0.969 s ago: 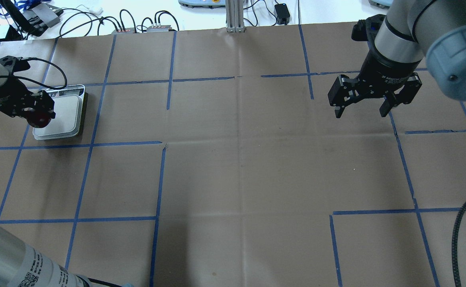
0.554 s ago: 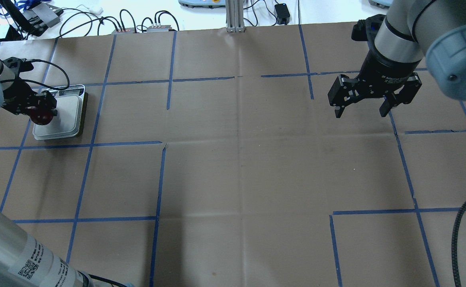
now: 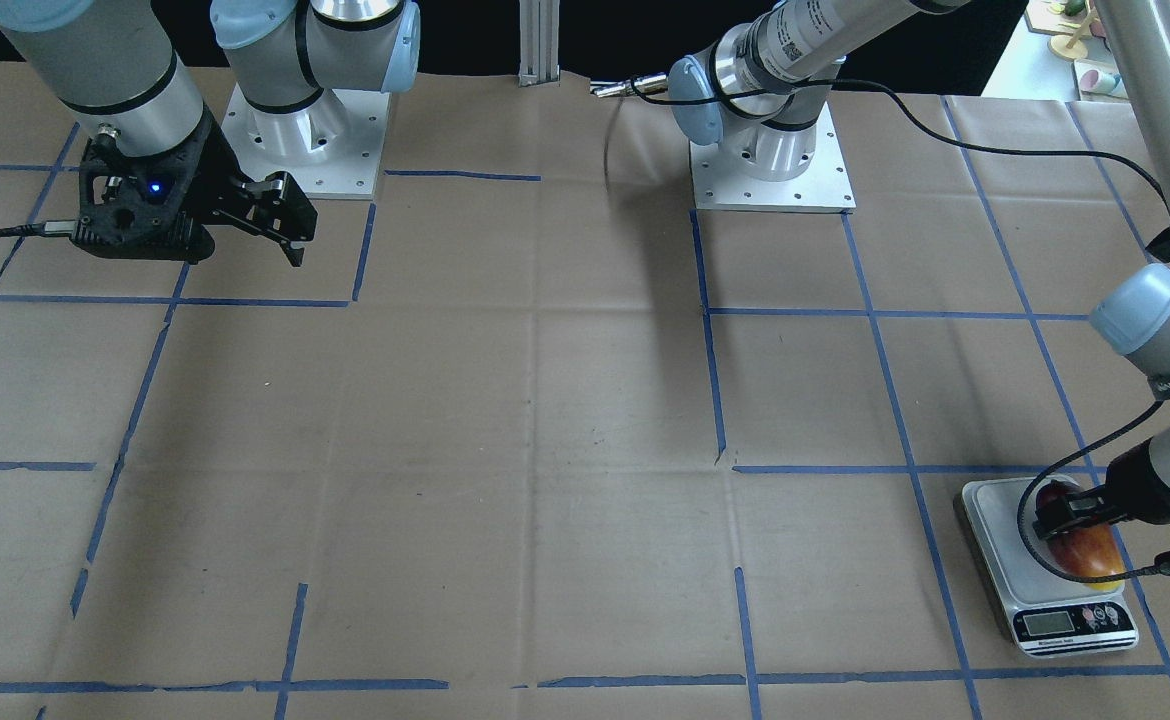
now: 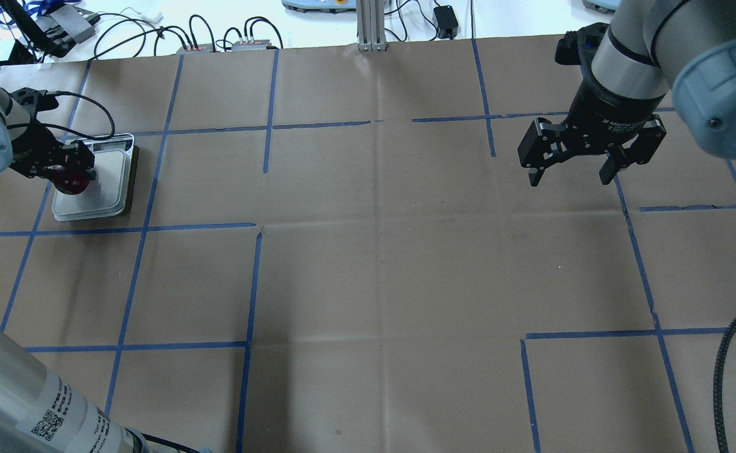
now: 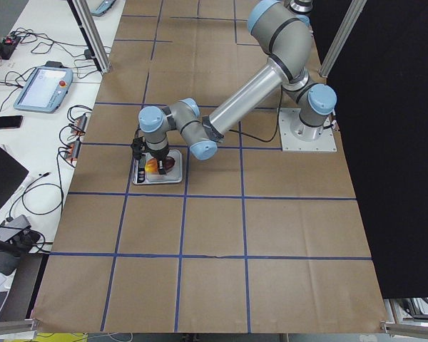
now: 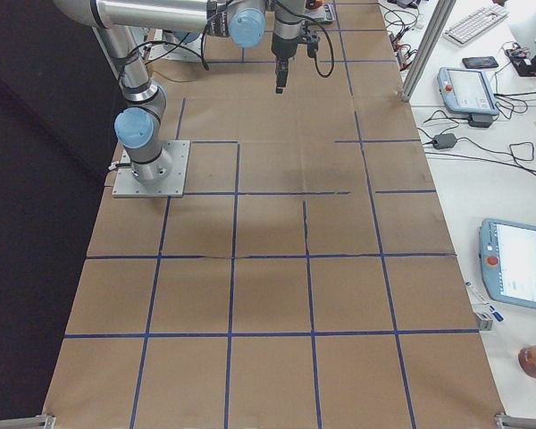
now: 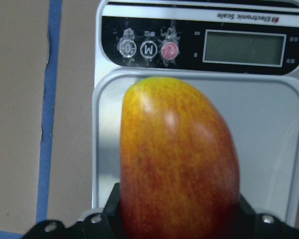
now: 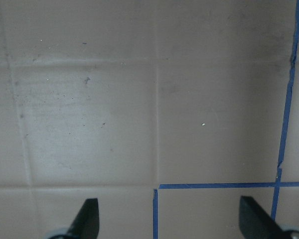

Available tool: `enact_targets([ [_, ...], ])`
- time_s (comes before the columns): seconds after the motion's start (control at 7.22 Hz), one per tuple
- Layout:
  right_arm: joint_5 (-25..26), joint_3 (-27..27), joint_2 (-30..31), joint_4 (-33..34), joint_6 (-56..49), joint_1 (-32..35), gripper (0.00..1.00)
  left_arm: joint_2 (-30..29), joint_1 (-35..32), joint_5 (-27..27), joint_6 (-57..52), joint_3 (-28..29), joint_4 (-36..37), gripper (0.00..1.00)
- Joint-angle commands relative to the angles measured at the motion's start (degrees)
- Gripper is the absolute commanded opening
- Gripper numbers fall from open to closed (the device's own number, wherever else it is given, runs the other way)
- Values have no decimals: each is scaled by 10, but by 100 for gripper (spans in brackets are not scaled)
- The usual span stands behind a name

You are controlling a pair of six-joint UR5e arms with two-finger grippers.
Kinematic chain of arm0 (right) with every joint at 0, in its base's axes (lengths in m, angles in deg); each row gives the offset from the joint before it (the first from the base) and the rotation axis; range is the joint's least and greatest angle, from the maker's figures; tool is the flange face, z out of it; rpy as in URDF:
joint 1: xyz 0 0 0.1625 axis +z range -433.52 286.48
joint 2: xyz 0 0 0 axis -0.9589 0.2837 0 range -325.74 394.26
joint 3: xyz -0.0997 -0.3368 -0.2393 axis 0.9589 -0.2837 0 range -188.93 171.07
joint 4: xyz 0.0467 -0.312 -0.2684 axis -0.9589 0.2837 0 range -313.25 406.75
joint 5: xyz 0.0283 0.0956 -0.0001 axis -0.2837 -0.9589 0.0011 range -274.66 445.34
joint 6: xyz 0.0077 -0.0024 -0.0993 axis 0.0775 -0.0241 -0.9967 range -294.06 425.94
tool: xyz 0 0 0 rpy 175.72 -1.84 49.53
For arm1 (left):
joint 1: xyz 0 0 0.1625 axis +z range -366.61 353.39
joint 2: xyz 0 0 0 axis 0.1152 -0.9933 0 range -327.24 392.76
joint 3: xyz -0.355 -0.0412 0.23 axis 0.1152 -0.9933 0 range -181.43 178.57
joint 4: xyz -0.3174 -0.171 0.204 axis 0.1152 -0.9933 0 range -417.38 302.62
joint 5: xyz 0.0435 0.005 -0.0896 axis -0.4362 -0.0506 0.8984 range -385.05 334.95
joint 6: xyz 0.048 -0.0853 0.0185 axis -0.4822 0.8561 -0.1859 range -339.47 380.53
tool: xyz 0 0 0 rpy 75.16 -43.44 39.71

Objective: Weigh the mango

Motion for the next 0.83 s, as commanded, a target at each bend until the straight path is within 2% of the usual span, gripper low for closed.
enact_targets([
  [0.0,0,0,0,0,0,0,100,58,-2,0,0,1,-30,100],
  [0.28,0,0,0,0,0,0,100,169,-18,0,66,-12,-147,99],
  [0.55,0,0,0,0,0,0,100,237,-103,0,166,-1,-257,99],
  [0.69,0,0,0,0,0,0,100,258,-154,3,232,-1,-276,99],
])
